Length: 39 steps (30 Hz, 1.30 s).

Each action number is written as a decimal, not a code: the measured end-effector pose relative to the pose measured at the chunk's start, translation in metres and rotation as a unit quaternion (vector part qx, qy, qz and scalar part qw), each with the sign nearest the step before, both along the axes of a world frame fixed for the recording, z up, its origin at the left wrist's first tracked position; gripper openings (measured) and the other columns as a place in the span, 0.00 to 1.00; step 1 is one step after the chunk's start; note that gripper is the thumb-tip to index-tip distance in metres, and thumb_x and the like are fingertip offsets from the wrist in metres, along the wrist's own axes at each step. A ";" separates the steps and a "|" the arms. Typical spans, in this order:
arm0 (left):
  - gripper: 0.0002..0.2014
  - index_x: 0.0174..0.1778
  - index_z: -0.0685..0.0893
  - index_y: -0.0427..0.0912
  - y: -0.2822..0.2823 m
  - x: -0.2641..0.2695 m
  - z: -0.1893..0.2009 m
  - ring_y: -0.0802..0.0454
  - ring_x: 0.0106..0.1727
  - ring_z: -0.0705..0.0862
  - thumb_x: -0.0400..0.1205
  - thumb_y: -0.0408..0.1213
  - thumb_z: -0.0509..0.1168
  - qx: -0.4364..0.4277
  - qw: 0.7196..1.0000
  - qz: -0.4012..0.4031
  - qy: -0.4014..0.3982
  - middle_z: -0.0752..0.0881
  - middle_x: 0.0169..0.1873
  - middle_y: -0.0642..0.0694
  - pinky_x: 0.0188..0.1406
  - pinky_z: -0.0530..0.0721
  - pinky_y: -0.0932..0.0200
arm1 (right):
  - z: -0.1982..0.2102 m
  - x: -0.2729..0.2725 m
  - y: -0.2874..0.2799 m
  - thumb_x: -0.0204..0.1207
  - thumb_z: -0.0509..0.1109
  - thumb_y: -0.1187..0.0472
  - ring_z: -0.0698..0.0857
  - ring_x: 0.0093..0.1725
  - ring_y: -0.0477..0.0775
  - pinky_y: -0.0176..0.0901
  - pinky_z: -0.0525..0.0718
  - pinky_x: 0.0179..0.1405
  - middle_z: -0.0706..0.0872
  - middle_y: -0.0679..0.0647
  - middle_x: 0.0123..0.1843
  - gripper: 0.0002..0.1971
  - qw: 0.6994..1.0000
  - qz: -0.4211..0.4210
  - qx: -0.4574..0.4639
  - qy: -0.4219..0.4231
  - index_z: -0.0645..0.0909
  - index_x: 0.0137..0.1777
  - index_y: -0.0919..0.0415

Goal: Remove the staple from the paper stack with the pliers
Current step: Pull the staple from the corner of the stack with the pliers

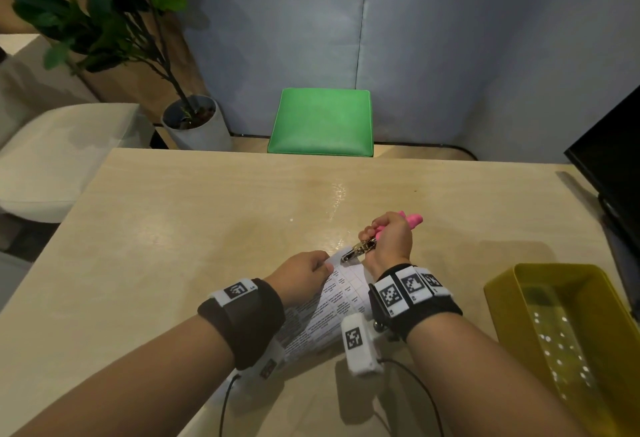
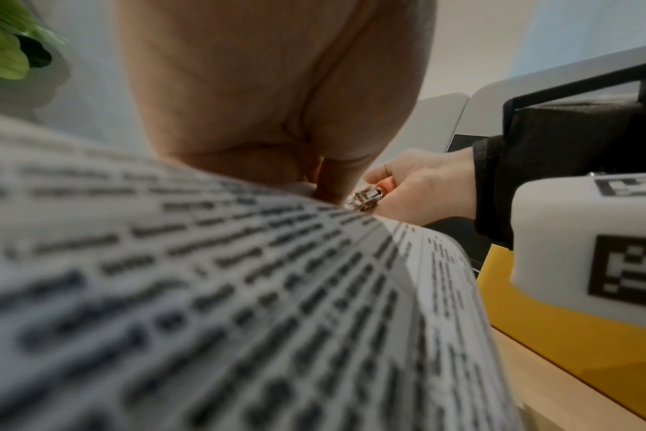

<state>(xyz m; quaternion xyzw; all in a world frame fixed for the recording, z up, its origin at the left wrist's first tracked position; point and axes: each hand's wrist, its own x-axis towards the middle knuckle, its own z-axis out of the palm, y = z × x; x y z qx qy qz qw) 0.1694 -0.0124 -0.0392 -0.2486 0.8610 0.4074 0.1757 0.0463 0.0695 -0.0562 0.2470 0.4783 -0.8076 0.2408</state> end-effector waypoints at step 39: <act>0.14 0.34 0.74 0.49 -0.018 0.010 0.043 0.67 0.24 0.74 0.87 0.36 0.56 0.046 0.954 0.126 0.268 0.79 0.20 0.64 0.27 0.69 0.71 | 0.079 -0.011 0.047 0.73 0.53 0.72 0.75 0.27 0.53 0.46 0.76 0.31 0.76 0.58 0.34 0.14 0.976 0.190 -0.052 0.090 0.71 0.57 0.63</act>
